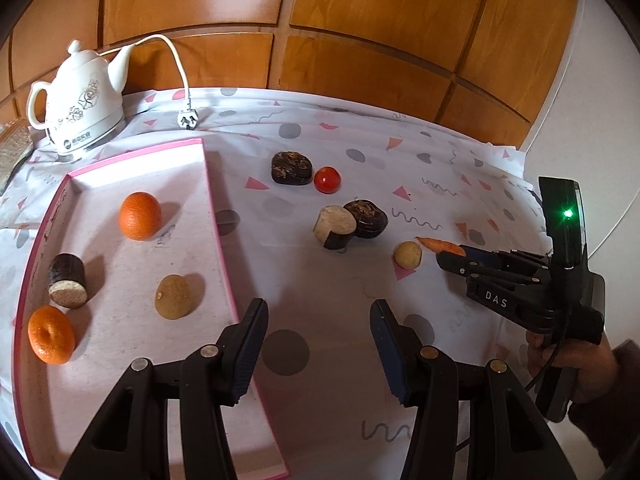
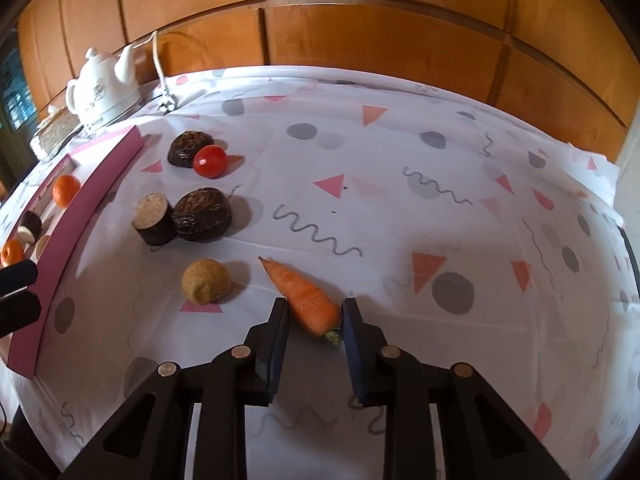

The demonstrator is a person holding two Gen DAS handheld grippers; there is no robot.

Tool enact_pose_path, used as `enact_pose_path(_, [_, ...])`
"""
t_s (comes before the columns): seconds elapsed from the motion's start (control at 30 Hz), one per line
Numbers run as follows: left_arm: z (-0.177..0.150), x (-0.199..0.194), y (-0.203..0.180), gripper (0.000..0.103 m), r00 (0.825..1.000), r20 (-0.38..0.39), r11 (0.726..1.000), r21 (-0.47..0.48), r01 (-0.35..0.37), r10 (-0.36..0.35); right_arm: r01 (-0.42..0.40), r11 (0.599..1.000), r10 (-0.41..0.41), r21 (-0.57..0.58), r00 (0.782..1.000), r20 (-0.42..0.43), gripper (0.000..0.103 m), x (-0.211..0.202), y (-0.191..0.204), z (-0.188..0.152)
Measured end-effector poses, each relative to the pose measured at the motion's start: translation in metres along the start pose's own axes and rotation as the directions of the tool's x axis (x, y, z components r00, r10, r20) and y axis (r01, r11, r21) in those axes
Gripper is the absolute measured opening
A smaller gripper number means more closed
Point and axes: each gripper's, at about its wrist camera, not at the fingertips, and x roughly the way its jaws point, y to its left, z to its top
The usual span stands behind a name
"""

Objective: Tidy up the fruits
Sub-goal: 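Grasp the second beige potato with the left tool while the right tool holds the carrot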

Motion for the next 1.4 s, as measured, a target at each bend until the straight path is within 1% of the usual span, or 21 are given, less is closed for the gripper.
enact_pose_path(0.07, [0.002, 0.004, -0.002, 0.053, 1.000, -0.009, 1.000, -0.001, 0.001, -0.001, -0.002, 1.000, 0.001, 0.029, 1.000, 0.010, 0.027, -0.001, -0.004, -0.002])
enact_pose_path(0.2, [0.004, 0.017, -0.007, 0.052, 0.999, -0.045, 1.000, -0.013, 0.020, -0.021, 0.000, 0.999, -0.001, 0.035, 1.000, 0.027, 0.027, 0.000, -0.006, -0.003])
enact_pose_path(0.23, [0.005, 0.020, -0.009, 0.051, 0.998, -0.052, 1.000, -0.009, 0.027, -0.028, 0.004, 0.999, -0.005, 0.035, 1.000, 0.030, 0.027, 0.001, -0.006, -0.003])
enact_pose_path(0.3, [0.006, 0.025, -0.015, 0.040, 0.998, -0.062, 0.999, 0.007, 0.031, -0.030, 0.011, 0.999, -0.012, 0.036, 0.999, 0.035, 0.027, 0.001, -0.007, -0.003])
enact_pose_path(0.37, [0.007, 0.030, -0.022, 0.038, 0.997, -0.063, 0.999, 0.027, 0.039, -0.037, 0.044, 0.998, -0.046, 0.054, 0.998, 0.044, 0.026, 0.000, -0.010, -0.004])
enact_pose_path(0.5, [0.012, 0.041, -0.042, 0.032, 0.996, -0.063, 0.995, 0.079, 0.060, -0.056, 0.072, 0.993, -0.076, 0.093, 0.996, 0.049, 0.026, 0.000, -0.017, -0.005])
enact_pose_path(0.63, [0.018, 0.054, -0.058, 0.032, 0.995, -0.070, 0.992, 0.104, 0.078, -0.071, 0.067, 0.993, -0.072, 0.095, 0.996, 0.051, 0.027, 0.000, -0.018, -0.006])
enact_pose_path(0.73, [0.023, 0.065, -0.066, 0.032, 0.994, -0.080, 0.992, 0.100, 0.083, -0.076, 0.053, 0.993, -0.059, 0.106, 0.997, 0.056, 0.027, 0.000, -0.021, -0.007])
enact_pose_path(1.03, [0.032, 0.086, -0.083, 0.032, 0.994, -0.085, 0.990, 0.118, 0.080, -0.070, 0.045, 0.993, -0.053, 0.112, 0.997, 0.061, 0.027, 0.000, -0.021, -0.008])
enact_pose_path(1.1, [0.032, 0.092, -0.085, 0.032, 0.994, -0.087, 0.991, 0.117, 0.069, -0.059, 0.044, 0.993, -0.051, 0.113, 0.997, 0.061, 0.027, 0.000, -0.021, -0.007])
enact_pose_path(1.23, [0.032, 0.098, -0.084, 0.028, 0.996, -0.068, 0.994, 0.090, 0.060, -0.054, 0.044, 0.993, -0.051, 0.113, 0.997, 0.061, 0.027, 0.000, -0.021, -0.007])
enact_pose_path(1.4, [0.029, 0.095, -0.084, 0.026, 0.999, -0.039, 0.993, 0.108, 0.041, -0.037, 0.050, 0.993, -0.057, 0.109, 0.997, 0.060, 0.027, 0.001, -0.020, -0.008])
